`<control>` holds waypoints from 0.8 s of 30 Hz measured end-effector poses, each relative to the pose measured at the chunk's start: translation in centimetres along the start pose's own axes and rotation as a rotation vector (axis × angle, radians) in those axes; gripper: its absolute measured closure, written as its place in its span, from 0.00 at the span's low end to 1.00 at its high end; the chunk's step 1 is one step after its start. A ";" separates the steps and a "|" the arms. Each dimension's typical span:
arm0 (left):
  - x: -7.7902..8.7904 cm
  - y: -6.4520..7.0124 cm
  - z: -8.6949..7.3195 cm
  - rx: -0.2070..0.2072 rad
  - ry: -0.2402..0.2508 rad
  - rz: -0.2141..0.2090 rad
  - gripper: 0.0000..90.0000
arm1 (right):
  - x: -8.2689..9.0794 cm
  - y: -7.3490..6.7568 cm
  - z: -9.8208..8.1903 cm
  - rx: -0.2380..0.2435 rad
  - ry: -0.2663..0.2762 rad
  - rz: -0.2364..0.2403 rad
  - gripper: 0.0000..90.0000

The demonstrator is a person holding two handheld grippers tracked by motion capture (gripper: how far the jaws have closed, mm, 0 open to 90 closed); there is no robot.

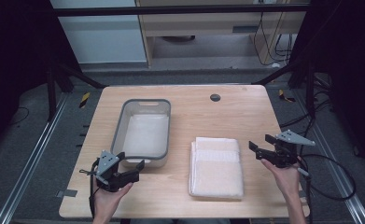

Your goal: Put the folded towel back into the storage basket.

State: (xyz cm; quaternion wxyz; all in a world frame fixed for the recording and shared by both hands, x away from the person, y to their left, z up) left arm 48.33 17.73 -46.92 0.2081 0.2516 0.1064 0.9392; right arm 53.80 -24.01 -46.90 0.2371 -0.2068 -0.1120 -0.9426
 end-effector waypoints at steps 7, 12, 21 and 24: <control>-1.0 1.5 0.4 -0.005 -0.012 -0.027 0.22 | -0.2 -0.4 1.1 -0.002 0.010 0.023 0.28; -1.6 3.2 0.8 -0.024 -0.015 -0.052 0.24 | -0.4 -0.6 1.8 -0.002 0.015 0.042 0.28; -3.0 5.8 0.5 -0.056 -0.039 -0.087 0.25 | -1.1 -1.3 2.1 0.015 0.001 0.067 0.29; -3.5 6.5 0.2 -0.058 -0.051 -0.098 0.25 | -1.4 -1.5 2.1 0.012 -0.005 0.073 0.30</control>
Point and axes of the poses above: each handheld gripper's, and its own axes: x roughly backward along the jaws, z roughly out of its top, y roughly to its right, the point moved 10 cm from there along -x, roughly forward along the jaws, and after that the axes turned 14 degrees about x, right-handed, at the moved point
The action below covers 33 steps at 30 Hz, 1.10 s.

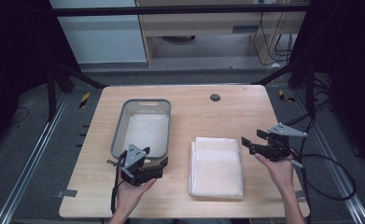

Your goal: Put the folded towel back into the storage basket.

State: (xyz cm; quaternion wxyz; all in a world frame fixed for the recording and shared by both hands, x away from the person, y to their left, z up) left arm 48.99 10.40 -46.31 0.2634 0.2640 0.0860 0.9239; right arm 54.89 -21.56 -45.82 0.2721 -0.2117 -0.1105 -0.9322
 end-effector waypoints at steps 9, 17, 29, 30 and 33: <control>-1.8 1.8 -1.1 -0.020 -0.046 -0.025 0.25 | -0.8 -0.6 -0.4 0.000 -0.024 0.021 0.31; -2.9 3.1 -2.2 -0.043 -0.083 -0.038 0.25 | -1.4 -1.1 -1.2 0.006 -0.040 0.039 0.32; -4.5 4.7 -4.1 -0.061 -0.142 -0.067 0.25 | -2.3 -2.1 -2.4 0.010 -0.088 0.068 0.36; -4.6 4.9 -4.2 -0.064 -0.146 -0.068 0.24 | -2.4 -2.1 -2.5 0.012 -0.092 0.069 0.36; -4.8 5.2 -4.8 -0.067 -0.162 -0.074 0.24 | -2.6 -2.4 -2.7 0.016 -0.100 0.075 0.35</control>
Point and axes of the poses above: each handheld gripper's, and its own axes: x roughly backward along the jaws, z roughly out of its top, y roughly to its right, the point moved 10 cm from there along -x, roughly forward along the jaws, and after that the axes turned 14 degrees about x, right-handed, at the moved point
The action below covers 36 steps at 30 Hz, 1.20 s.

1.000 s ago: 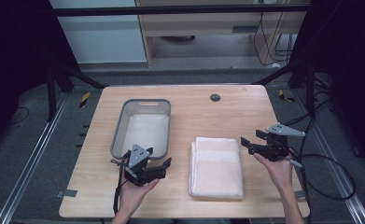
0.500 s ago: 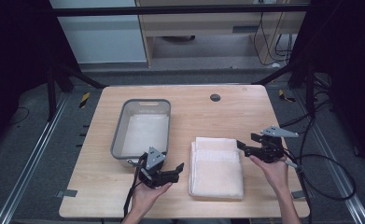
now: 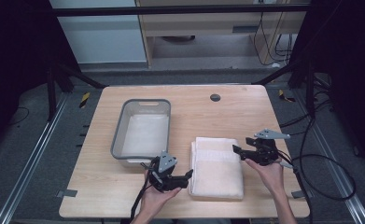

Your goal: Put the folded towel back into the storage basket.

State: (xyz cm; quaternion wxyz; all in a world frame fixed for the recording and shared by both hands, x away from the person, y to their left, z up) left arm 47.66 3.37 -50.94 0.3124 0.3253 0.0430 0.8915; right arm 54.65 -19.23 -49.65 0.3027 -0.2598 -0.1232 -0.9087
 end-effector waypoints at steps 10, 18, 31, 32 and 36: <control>-1.5 1.4 -1.6 -0.025 -0.057 -0.016 0.24 | -0.7 -0.6 -0.6 0.023 -0.022 0.006 0.35; -2.7 2.0 -3.0 -0.041 -0.101 -0.016 0.23 | -1.3 -0.6 -1.6 -0.023 -0.029 0.022 0.36; -3.8 2.0 -4.2 -0.011 -0.149 -0.018 0.22 | -3.2 -1.3 -2.9 -0.011 -0.084 0.032 0.36; -3.9 1.9 -4.2 -0.003 -0.152 -0.021 0.22 | -3.4 -1.3 -3.0 -0.004 -0.086 0.034 0.36; -4.2 1.9 -4.5 0.016 -0.170 -0.036 0.22 | -3.8 -1.4 -3.3 -0.016 -0.099 0.037 0.36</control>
Point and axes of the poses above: each handheld gripper's, and its own axes: x roughly backward along the jaws, z roughly out of its top, y roughly to its right, the point moved 10 cm from there along -x, roughly forward along the jaws, and after that the axes turned 14 degrees about x, right-handed, at the moved point
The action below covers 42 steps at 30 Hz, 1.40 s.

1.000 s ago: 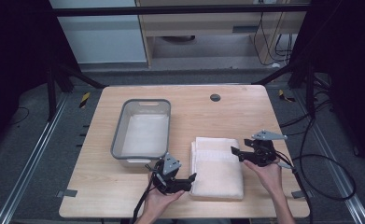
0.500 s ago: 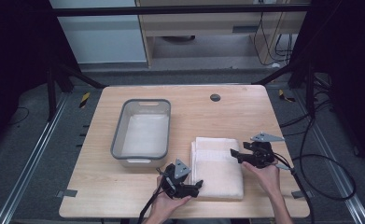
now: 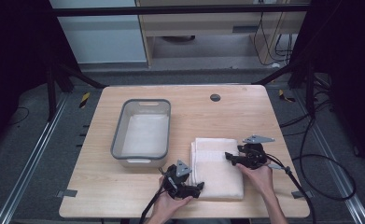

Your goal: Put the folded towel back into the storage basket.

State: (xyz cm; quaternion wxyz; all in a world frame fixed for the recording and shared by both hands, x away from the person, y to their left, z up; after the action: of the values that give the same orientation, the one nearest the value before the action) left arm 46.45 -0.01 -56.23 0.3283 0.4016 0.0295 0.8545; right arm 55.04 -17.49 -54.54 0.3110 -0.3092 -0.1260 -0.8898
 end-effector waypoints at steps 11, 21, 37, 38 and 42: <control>-0.4 0.1 -0.3 0.022 -0.011 -0.014 0.27 | -0.4 0.0 -0.6 0.002 -0.034 -0.023 0.34; -0.6 0.3 -0.4 0.031 -0.002 -0.043 0.32 | -0.8 0.1 -0.9 -0.039 -0.058 -0.024 0.32; -0.9 1.4 -0.5 0.053 -0.040 -0.130 0.58 | -1.1 -0.6 -1.2 -0.114 -0.038 0.060 0.58; -0.9 1.3 -0.4 0.059 -0.046 -0.137 0.59 | -1.1 -0.7 -1.2 -0.118 -0.042 0.063 0.60; -0.8 1.3 -0.4 0.079 -0.056 -0.161 0.66 | -1.0 -0.9 -0.9 -0.106 -0.022 0.067 0.71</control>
State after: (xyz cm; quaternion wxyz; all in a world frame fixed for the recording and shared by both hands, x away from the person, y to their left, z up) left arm 45.84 -1.47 -56.62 0.3804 0.4342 0.0863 0.8120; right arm 54.68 -16.73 -55.91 0.3221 -0.3390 -0.0715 -0.8810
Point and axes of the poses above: each handheld gripper's, and its own axes: x roughly backward along the jaws, z roughly out of its top, y roughly to its right, the point moved 10 cm from there along -x, roughly forward along the jaws, and after that the axes turned 14 degrees about x, right-handed, at the moved point
